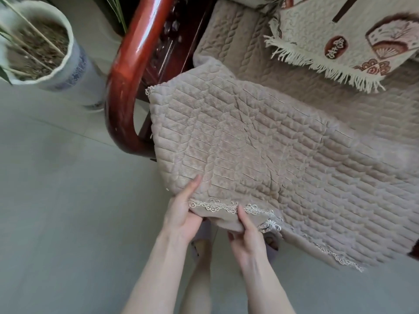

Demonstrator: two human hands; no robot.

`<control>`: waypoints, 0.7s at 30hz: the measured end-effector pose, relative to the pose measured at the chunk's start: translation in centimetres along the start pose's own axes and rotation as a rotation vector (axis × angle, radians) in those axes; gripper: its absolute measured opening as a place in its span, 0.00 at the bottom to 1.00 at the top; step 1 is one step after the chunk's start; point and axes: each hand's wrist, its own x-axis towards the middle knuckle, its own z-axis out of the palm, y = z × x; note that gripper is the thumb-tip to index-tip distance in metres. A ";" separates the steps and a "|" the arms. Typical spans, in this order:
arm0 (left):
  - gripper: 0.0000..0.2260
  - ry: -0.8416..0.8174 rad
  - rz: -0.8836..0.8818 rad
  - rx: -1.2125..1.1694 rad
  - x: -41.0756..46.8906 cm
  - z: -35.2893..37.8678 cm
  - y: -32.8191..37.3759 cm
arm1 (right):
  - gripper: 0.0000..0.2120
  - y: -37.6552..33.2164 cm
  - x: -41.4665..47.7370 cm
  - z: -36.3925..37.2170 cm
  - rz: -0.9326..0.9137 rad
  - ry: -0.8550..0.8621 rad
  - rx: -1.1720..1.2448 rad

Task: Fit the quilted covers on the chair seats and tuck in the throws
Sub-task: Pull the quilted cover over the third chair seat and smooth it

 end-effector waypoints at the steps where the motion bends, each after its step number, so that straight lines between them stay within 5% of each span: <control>1: 0.22 0.003 0.016 -0.043 -0.2 -0.3 0.3 | 0.15 -0.6 0.0 -0.2 -0.027 0.017 0.011; 6: 0.14 0.054 0.055 -0.099 -0.8 -2.7 1.9 | 0.19 -1.7 0.0 0.4 -0.075 0.021 0.065; 10: 0.25 0.135 0.108 -0.044 -0.4 -2.9 1.8 | 0.17 1.2 -1.2 1.9 0.065 -0.066 -0.169; 14: 0.21 0.213 0.208 -0.105 -0.1 -4.0 2.8 | 0.17 2.4 -0.9 3.1 0.048 0.064 -0.134; 17: 0.14 0.465 0.469 0.132 -0.5 -5.5 3.7 | 0.06 1.4 -0.6 3.2 -0.001 0.116 -0.154; 21: 0.17 0.676 0.589 0.409 0.4 -6.0 2.7 | 0.08 1.5 -0.8 3.3 0.001 0.121 -0.275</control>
